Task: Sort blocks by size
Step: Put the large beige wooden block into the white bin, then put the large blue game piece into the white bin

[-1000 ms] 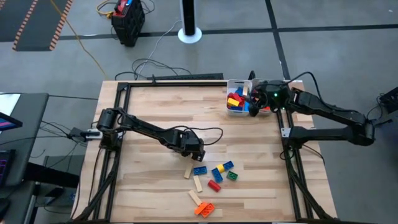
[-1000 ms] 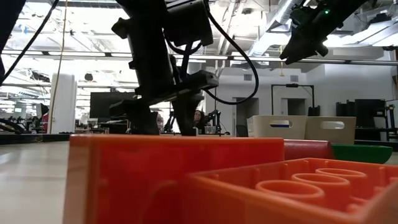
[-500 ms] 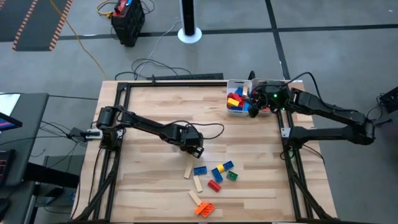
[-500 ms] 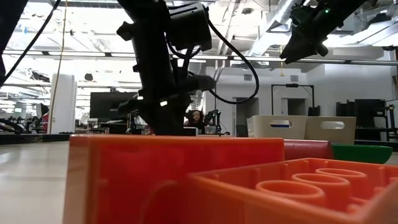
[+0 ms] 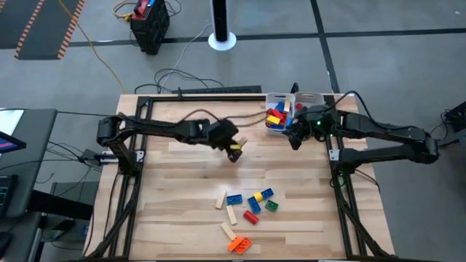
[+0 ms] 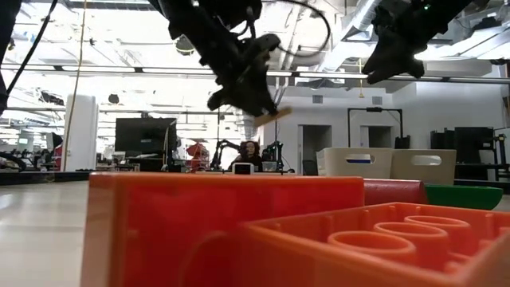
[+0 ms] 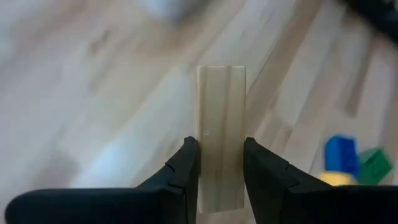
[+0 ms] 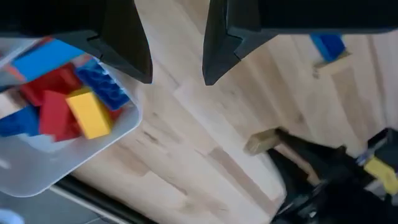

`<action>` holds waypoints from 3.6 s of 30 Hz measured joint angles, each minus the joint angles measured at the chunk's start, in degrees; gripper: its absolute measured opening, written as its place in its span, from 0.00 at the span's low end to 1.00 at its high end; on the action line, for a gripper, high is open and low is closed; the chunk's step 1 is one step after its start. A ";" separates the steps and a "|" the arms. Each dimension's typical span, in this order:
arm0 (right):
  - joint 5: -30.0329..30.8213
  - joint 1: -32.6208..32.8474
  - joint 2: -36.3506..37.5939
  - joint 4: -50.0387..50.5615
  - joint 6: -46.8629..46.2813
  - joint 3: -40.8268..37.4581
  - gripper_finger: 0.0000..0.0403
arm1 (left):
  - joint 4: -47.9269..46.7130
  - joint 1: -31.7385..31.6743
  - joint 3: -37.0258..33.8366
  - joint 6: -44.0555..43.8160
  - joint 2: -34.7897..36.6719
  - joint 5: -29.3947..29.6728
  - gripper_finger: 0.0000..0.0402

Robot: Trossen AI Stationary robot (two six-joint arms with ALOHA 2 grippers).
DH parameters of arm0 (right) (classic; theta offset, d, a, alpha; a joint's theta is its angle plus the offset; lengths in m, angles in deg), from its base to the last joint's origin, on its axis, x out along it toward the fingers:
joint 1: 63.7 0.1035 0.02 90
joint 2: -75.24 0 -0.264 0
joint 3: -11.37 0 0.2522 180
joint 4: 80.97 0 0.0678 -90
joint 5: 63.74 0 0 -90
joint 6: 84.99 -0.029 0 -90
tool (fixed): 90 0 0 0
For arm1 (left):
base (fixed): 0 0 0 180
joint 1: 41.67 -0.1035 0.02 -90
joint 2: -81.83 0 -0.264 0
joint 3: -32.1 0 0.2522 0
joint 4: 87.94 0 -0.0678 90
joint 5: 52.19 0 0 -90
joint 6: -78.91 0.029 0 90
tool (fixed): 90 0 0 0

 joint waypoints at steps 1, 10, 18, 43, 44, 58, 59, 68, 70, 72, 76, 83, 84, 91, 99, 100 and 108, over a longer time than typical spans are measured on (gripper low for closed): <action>-0.01 0.59 0.00 -1.32 -0.79 -0.66 0.42 | 1.74 -0.74 0.00 1.37 0.35 -0.34 0.24; -0.04 5.01 -1.25 -27.85 -5.96 -7.05 0.57 | 16.04 -5.99 0.00 6.42 0.68 -15.61 0.24; -0.02 4.67 -8.70 -47.95 -5.51 -8.63 0.69 | 25.39 -8.88 0.00 6.00 0.67 -30.20 0.24; 0.18 4.52 -18.69 -64.86 -2.78 -8.65 0.43 | 31.21 -12.10 0.00 0.36 0.65 -35.65 0.24; 0.15 4.55 -18.69 -64.88 -2.65 -8.64 0.39 | 31.27 -12.08 0.00 0.38 0.65 -35.08 0.24; -8.95 -1.92 -17.80 -55.45 -0.59 -8.56 0.32 | 22.52 -12.13 0.00 -6.20 0.65 -22.89 0.46; -9.58 -2.56 -17.35 -53.94 -0.57 -8.56 0.32 | 21.03 -12.13 0.00 -6.80 0.65 -22.91 0.48; -9.27 -12.29 -12.25 -32.82 2.02 -8.56 0.32 | 7.93 -8.99 0.00 -8.23 0.65 -17.93 0.52; -9.03 -15.19 -11.87 -29.77 3.52 -8.56 0.32 | 6.54 -7.14 0.00 -8.26 0.65 -13.91 0.52; -8.85 -17.89 -12.07 -27.12 5.47 -8.56 0.32 | 6.09 -5.21 0.00 -8.30 0.65 -9.81 0.52; -8.63 -21.70 -13.95 -25.26 10.87 -8.56 0.32 | 5.60 -1.69 0.00 -9.46 0.65 -2.80 0.52; -7.22 -26.16 -18.21 -24.81 12.96 -8.56 0.55 | 2.06 1.81 0.00 -14.48 0.65 -0.82 0.52; -7.31 -26.44 -18.56 -24.54 12.96 -8.56 0.57 | 0.85 2.21 0.00 -15.40 0.65 -1.52 0.52; -9.85 -25.25 -16.51 -22.24 12.50 -8.56 0.62 | -6.57 6.86 0.00 -19.07 0.65 -2.96 0.52; -8.41 -19.93 -6.24 -15.73 10.94 -8.56 0.63 | -5.67 14.57 0.02 -3.38 0.61 -5.93 0.52; -7.37 -19.65 -4.78 -14.80 10.62 -8.56 0.63 | -6.19 15.34 0.00 -1.65 0.59 -5.78 0.52; -4.11 -19.42 4.16 -9.73 8.00 -8.56 0.63 | -2.48 19.51 -0.71 2.85 -3.38 -5.00 0.52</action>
